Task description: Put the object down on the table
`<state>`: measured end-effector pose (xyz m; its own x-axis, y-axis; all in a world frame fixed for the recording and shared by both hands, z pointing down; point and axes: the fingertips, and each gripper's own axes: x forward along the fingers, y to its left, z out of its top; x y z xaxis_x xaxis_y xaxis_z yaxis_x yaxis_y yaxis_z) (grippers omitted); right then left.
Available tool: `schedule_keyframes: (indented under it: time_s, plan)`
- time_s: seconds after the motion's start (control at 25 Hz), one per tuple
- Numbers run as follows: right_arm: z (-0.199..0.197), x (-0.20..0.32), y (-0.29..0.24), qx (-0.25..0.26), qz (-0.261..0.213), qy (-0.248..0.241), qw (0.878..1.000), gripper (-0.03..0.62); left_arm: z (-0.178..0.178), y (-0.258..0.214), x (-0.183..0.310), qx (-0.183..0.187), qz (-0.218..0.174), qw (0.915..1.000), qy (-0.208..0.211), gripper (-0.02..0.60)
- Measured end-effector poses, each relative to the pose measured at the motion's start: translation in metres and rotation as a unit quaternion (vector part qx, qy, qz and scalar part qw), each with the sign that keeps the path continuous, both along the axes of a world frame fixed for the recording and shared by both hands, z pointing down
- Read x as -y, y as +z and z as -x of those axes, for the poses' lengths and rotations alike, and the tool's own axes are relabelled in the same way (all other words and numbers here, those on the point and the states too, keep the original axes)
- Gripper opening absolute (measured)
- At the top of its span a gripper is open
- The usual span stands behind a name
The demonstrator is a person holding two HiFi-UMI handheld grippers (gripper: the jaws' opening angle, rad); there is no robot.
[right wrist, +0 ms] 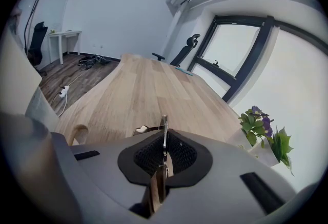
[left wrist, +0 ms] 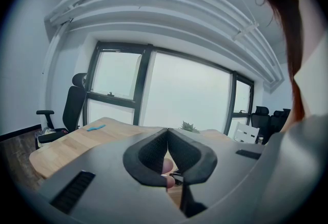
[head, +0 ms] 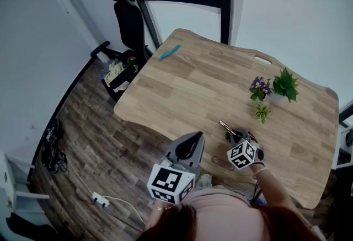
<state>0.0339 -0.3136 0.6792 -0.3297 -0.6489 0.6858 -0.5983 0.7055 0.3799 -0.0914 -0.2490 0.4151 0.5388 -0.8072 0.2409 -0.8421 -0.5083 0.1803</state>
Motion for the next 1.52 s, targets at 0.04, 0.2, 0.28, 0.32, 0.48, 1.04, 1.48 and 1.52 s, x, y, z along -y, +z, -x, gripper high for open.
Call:
schedule_keyframes:
  time_s: [0.04, 0.2, 0.28, 0.32, 0.48, 1.04, 1.48, 1.52]
  plan:
    - [0.000, 0.000, 0.000, 0.000, 0.000, 0.002, 1.000, 0.002, 0.000, 0.000, 0.000, 0.000, 0.000, 1.0000, 0.000, 0.002]
    - [0.002, 0.001, 0.002, 0.002, 0.000, 0.004, 1.000, 0.003, 0.001, 0.000, 0.000, 0.000, 0.000, 1.0000, -0.003, 0.002]
    - [0.004, 0.000, 0.003, 0.004, 0.002, 0.003, 1.000, 0.003, 0.001, 0.001, 0.000, 0.001, 0.001, 1.0000, -0.004, 0.002]
    - [0.005, 0.000, 0.004, 0.005, 0.004, 0.002, 1.000, 0.003, 0.001, 0.001, 0.000, 0.001, 0.001, 1.0000, -0.004, 0.002]
    - [0.006, -0.003, 0.008, 0.005, 0.014, 0.000, 1.000, 0.005, 0.000, 0.001, -0.001, -0.001, 0.000, 1.0000, -0.003, 0.002]
    - [0.012, -0.010, 0.023, 0.006, 0.039, -0.008, 0.999, 0.084, 0.008, 0.000, -0.006, 0.002, -0.003, 0.9998, -0.018, 0.002]
    - [0.016, -0.011, 0.015, 0.049, 0.059, 0.010, 0.997, 0.129, 0.011, -0.002, -0.013, 0.000, -0.005, 0.9996, -0.027, 0.002]
    - [0.016, -0.011, 0.012, 0.054, 0.058, 0.012, 0.997, 0.129, 0.010, -0.002, -0.014, 0.002, -0.006, 0.9996, -0.027, 0.002]
